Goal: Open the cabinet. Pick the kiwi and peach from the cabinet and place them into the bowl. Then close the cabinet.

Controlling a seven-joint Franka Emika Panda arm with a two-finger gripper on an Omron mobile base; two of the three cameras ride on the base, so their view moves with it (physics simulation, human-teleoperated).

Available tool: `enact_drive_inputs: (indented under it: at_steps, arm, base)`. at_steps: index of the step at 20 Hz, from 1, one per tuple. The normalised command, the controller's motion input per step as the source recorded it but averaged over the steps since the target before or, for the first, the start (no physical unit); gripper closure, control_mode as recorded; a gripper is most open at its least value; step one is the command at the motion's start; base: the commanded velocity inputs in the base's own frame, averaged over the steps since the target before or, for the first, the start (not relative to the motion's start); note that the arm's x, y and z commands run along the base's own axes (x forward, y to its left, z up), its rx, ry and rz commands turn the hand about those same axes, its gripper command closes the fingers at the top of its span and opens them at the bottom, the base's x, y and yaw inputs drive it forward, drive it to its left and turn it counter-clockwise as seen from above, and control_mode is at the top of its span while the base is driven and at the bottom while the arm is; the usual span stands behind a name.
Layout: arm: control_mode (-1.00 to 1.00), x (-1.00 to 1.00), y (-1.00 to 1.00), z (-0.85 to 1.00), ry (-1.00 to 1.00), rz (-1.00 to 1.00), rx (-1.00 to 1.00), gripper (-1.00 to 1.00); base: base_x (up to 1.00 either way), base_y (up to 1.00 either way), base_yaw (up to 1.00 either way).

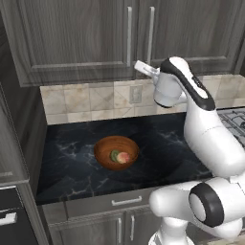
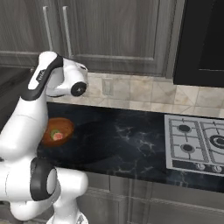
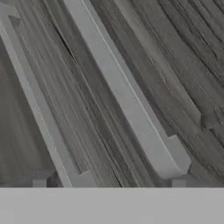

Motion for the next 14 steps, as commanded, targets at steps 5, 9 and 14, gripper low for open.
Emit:
enact_drive_inputs:
  at_steps: [5, 9, 14]
  arm:
    - [-1.00, 1.00, 1.00, 0.17, 0.00, 0.00, 0.00, -1.00]
    - [-1.00, 1.00, 0.85, 0.01, 0.11, -0.01, 0.00, -1.00]
    - [-1.00, 1.00, 0.29, -0.27, 0.25, -0.02, 0.00, -1.00]
  base:
    - [0.00, 0.00, 0.00]
    - [0.00, 0.00, 0.00]
    - [0.00, 0.00, 0.00]
